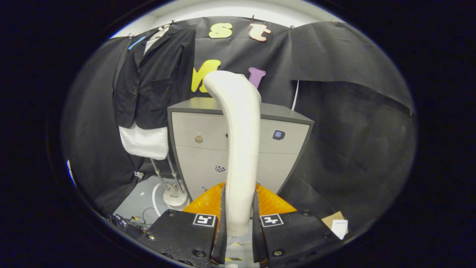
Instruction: Iron the clothes twice with a garment steamer, once on the left side and once on the right side.
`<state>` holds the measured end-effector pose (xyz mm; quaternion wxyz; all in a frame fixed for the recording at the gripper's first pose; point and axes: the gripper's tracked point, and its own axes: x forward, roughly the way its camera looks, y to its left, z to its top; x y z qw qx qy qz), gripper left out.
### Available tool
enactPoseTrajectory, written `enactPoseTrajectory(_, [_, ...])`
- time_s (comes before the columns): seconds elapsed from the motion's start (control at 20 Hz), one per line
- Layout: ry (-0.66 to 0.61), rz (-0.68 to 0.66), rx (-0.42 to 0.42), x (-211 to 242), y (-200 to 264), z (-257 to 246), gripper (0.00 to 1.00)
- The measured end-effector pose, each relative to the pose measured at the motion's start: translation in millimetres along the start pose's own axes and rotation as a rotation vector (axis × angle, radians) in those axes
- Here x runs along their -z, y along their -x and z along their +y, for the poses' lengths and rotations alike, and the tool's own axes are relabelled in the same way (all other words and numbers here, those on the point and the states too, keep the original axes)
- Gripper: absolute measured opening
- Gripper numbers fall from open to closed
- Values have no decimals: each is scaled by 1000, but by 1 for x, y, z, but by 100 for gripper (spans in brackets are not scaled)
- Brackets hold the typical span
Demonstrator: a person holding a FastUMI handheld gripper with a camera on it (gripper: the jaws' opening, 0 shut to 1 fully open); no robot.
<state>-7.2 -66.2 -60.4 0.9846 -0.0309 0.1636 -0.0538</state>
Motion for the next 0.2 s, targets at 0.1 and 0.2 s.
enactPoseTrajectory(0.1, [0, 1, 2, 1, 2, 2, 30])
enactPoseTrajectory(0.2, [-2, 1, 2, 2, 3, 5, 30])
